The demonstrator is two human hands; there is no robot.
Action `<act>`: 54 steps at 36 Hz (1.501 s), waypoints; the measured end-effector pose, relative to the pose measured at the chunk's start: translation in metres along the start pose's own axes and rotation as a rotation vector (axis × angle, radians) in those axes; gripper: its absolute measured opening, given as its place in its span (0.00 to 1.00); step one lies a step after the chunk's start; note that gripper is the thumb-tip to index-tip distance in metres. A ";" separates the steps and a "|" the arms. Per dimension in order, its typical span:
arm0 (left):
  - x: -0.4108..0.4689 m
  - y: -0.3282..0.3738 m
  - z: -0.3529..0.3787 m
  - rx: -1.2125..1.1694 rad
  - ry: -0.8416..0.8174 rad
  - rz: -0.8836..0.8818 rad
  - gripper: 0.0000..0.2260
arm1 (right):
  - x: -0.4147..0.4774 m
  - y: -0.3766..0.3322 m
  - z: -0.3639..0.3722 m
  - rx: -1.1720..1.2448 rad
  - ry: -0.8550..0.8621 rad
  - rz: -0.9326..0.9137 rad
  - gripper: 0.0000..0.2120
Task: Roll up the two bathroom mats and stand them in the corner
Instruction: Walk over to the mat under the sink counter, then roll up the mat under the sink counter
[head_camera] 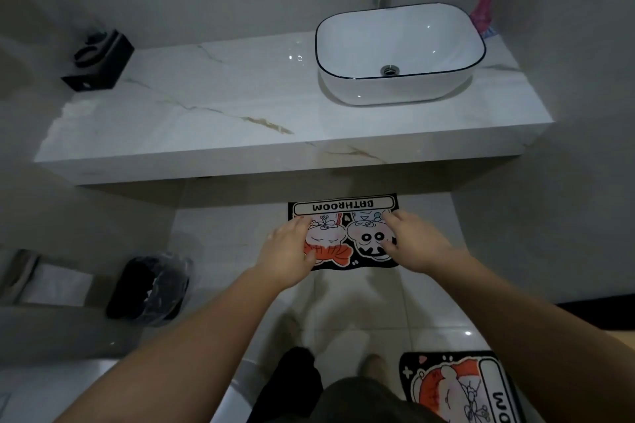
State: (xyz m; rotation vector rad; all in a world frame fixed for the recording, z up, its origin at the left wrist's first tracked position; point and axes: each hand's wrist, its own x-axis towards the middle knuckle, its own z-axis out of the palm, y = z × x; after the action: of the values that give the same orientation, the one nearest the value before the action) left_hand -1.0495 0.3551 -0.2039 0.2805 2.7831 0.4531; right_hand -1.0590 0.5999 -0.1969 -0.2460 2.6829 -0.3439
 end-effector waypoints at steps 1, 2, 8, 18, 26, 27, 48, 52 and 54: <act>0.005 -0.003 -0.001 -0.003 -0.003 0.007 0.28 | 0.005 -0.001 0.000 0.005 -0.006 0.009 0.28; 0.010 -0.007 -0.002 -0.003 -0.008 0.014 0.28 | 0.011 -0.003 0.000 0.008 -0.012 0.020 0.28; 0.055 -0.040 -0.012 0.000 -0.037 0.033 0.26 | 0.058 -0.017 0.002 0.044 -0.034 0.102 0.29; 0.143 -0.120 0.002 0.105 -0.164 0.205 0.25 | 0.141 -0.030 0.024 0.062 -0.099 0.241 0.28; 0.205 -0.153 0.051 0.210 -0.307 0.292 0.25 | 0.191 -0.011 0.069 0.019 -0.208 0.262 0.28; 0.212 -0.155 0.059 0.211 -0.312 0.306 0.25 | 0.198 -0.006 0.077 0.008 -0.220 0.255 0.28; 0.379 -0.230 0.325 0.122 -0.145 0.242 0.30 | 0.426 0.123 0.288 -0.216 -0.229 -0.044 0.30; 0.409 -0.252 0.375 0.147 -0.078 0.234 0.29 | 0.471 0.145 0.336 -0.222 -0.224 -0.065 0.29; 0.427 -0.262 0.401 0.181 -0.057 0.253 0.29 | 0.493 0.158 0.361 -0.248 -0.205 -0.089 0.29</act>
State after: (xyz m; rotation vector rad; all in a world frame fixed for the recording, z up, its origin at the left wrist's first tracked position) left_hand -1.3533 0.3241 -0.7676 0.6808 2.7466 0.2440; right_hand -1.3639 0.5675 -0.7480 -0.4504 2.5120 -0.0085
